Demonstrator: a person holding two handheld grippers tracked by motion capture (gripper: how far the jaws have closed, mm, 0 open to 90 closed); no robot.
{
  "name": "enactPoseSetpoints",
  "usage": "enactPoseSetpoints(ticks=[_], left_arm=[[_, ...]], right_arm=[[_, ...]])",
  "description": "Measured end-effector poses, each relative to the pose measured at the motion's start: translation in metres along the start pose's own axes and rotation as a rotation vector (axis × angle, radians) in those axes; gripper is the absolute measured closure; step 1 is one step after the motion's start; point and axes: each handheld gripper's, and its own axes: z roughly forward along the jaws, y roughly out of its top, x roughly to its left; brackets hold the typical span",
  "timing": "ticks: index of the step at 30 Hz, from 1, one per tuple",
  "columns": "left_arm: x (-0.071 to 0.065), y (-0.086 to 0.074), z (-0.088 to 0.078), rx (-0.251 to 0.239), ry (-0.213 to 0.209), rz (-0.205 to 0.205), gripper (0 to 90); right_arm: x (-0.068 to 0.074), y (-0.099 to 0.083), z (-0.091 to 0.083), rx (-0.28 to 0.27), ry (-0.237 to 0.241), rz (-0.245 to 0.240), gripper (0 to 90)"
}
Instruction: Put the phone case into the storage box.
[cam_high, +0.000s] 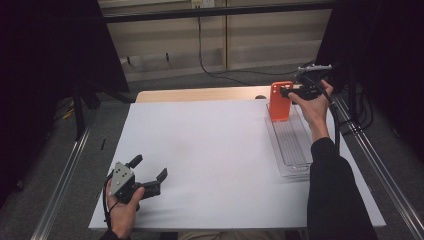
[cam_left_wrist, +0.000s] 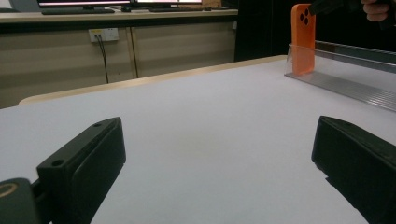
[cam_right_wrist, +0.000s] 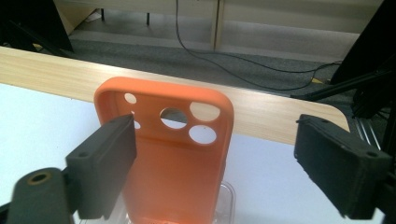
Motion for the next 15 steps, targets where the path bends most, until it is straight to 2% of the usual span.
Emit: enactPoseSetpoints(ticks=[6,9,15], left_arm=[[0.000,0.001,0.001,-0.006,-0.001,-0.006,2.8],[0.000,0.000,0.001,0.001,0.002,-0.005,2.7],[0.001,0.000,-0.002,-0.006,0.016,-0.004,2.8]], right_arm=[[0.001,-0.002,-0.004,-0.032,0.026,0.008,10.5],[0.001,-0.005,-0.007,-0.068,0.015,0.027,10.6],[0.003,-0.007,-0.012,-0.093,0.030,0.036,8.1]])
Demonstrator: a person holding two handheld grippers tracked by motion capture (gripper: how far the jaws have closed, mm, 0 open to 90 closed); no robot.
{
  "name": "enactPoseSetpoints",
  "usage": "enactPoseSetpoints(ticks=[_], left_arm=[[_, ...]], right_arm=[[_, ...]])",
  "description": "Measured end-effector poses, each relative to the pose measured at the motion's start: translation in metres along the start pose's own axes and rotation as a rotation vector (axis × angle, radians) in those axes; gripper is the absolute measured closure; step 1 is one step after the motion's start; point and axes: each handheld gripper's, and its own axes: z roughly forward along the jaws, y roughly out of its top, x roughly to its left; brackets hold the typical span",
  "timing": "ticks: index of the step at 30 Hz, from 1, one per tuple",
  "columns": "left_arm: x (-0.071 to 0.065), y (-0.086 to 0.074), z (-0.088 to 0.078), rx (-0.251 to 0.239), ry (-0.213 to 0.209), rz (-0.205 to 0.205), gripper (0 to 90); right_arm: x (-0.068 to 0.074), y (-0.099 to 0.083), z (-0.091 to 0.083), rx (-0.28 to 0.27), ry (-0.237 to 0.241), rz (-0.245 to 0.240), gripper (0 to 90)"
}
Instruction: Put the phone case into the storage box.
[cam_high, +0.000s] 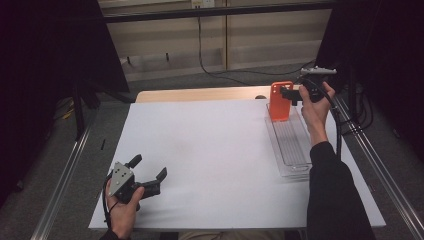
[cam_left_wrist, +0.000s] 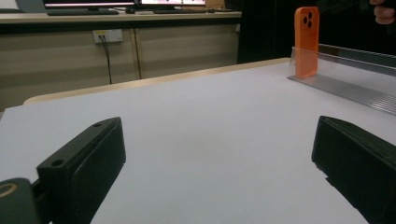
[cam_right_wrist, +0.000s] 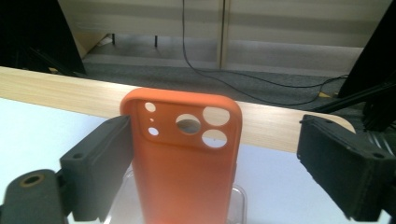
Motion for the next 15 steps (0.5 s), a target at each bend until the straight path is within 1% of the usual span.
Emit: enactPoseSetpoints(ticks=[2,5,9,13,14,15], left_arm=[[0.001,0.000,-0.001,0.002,0.005,0.000,2.8],[0.001,0.000,-0.001,-0.002,0.007,-0.006,2.7],[0.002,-0.001,0.000,0.002,0.007,-0.005,2.8],[0.002,-0.001,-0.002,0.002,0.012,-0.001,2.8],[0.002,-0.001,-0.002,0.003,0.013,0.001,2.8],[0.002,-0.001,-0.002,-0.003,0.012,-0.008,2.8]], right_arm=[[0.000,-0.002,-0.001,-0.005,0.000,-0.010,5.8],[-0.001,-0.006,-0.001,-0.017,-0.022,-0.022,6.3],[0.000,-0.010,0.000,-0.027,-0.030,-0.040,5.4],[0.002,-0.012,0.000,-0.035,-0.003,-0.048,3.8],[0.002,-0.012,0.000,-0.055,-0.003,-0.058,4.1],[0.003,-0.013,-0.001,-0.058,-0.008,-0.061,4.1]])
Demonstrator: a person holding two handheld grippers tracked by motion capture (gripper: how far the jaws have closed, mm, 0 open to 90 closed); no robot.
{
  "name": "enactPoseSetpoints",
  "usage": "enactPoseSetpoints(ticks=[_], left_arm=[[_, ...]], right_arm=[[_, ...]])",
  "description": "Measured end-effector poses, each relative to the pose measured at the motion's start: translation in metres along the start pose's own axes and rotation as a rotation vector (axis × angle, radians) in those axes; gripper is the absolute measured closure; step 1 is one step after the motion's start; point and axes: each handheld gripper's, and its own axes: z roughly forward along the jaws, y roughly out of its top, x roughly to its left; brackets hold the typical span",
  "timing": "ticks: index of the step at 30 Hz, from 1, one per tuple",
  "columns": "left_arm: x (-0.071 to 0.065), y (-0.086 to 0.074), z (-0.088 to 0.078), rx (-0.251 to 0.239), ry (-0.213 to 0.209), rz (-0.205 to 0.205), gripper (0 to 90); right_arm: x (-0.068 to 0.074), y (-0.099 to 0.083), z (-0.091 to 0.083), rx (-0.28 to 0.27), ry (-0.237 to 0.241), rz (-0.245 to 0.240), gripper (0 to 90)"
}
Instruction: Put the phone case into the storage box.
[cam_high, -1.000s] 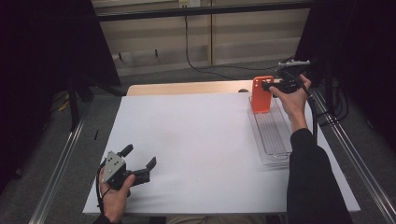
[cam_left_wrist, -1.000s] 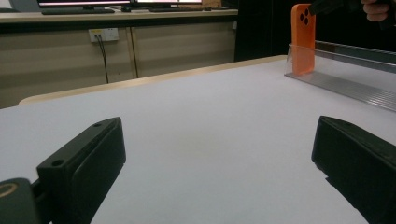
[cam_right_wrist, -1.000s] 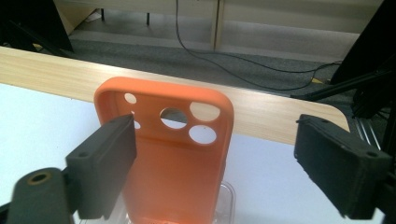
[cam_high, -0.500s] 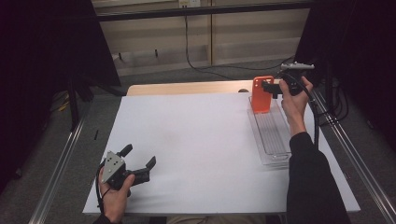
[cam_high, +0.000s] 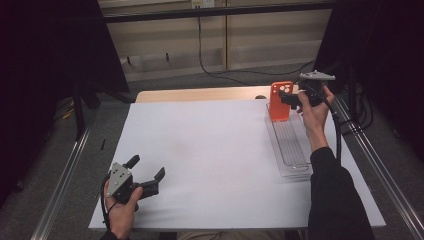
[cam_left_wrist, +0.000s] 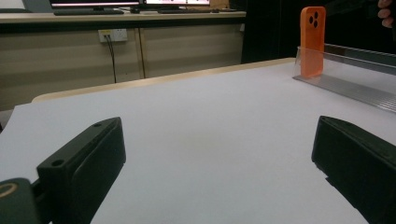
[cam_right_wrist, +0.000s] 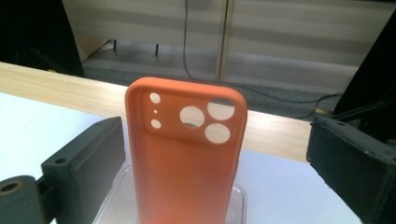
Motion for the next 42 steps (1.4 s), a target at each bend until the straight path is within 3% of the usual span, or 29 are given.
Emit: enactPoseSetpoints(ticks=[10,12,19,34,39,42], left_arm=[[0.001,0.000,-0.007,-0.015,0.004,-0.003,2.8],[0.002,0.001,-0.007,-0.019,0.005,0.000,2.8],[0.001,0.001,-0.007,-0.028,0.007,0.000,2.8],[0.002,0.001,-0.008,-0.026,0.030,-0.009,2.7],[0.002,0.001,-0.008,-0.042,0.030,-0.028,2.7],[0.001,0.002,-0.008,-0.040,0.035,-0.018,2.7]], right_arm=[[0.007,-0.011,-0.009,-0.068,-0.058,0.013,7.0],[0.007,-0.012,-0.011,-0.078,-0.045,0.033,6.1],[0.014,-0.018,-0.017,-0.119,-0.033,0.027,3.9],[0.026,-0.027,-0.039,-0.247,-0.025,-0.022,3.4],[0.028,-0.032,-0.046,-0.243,-0.011,-0.007,2.4],[0.030,-0.035,-0.051,-0.262,0.006,-0.012,1.5]])
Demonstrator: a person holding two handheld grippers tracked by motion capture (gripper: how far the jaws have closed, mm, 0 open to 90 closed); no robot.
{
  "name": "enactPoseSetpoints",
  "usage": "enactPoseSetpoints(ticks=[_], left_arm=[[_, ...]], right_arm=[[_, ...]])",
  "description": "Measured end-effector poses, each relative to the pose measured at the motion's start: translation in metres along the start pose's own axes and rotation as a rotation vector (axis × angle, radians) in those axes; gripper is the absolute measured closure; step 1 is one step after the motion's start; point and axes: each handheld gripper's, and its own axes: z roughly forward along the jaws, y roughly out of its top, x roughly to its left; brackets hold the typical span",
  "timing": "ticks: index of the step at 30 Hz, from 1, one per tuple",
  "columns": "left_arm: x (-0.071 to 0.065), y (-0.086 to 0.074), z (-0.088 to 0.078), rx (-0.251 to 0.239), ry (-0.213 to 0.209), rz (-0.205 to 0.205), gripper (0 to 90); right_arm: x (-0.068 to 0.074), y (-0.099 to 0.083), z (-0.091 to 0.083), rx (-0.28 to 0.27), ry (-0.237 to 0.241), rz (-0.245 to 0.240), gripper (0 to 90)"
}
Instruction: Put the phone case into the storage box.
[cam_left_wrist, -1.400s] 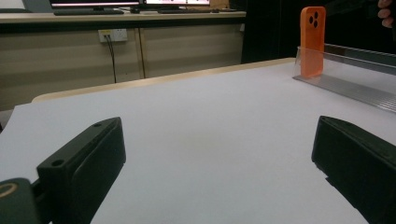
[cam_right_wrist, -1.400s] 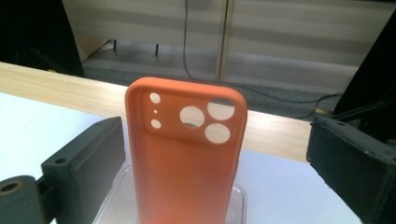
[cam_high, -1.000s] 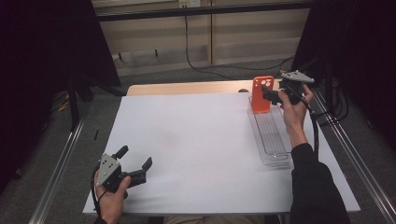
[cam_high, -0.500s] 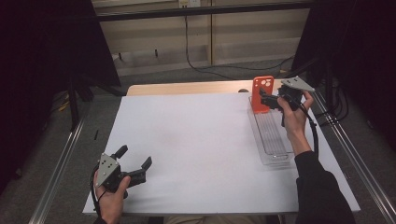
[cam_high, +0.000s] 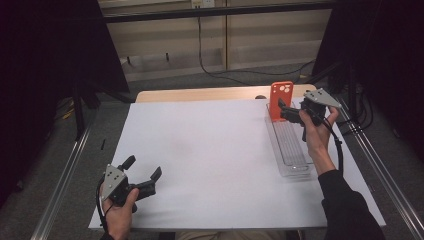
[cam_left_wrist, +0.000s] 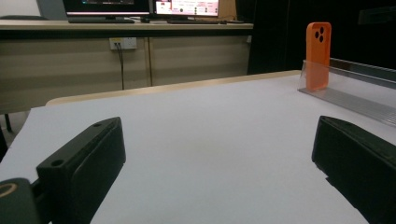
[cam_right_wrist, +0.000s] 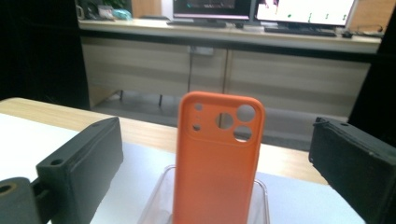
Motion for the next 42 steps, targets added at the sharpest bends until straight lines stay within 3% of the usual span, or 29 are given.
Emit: enactPoseSetpoints(ticks=[16,38,42], left_arm=[[-0.001,-0.001,0.000,-0.005,0.009,-0.007,2.7],[-0.001,0.000,-0.002,-0.006,0.019,-0.011,2.7],[-0.001,0.000,-0.002,-0.004,0.022,-0.011,2.7]], right_arm=[[0.008,-0.008,-0.024,-0.018,0.051,-0.010,0.7],[0.021,-0.022,-0.066,-0.052,0.056,-0.031,0.2],[0.023,-0.019,-0.075,-0.077,0.058,-0.032,0.0]])
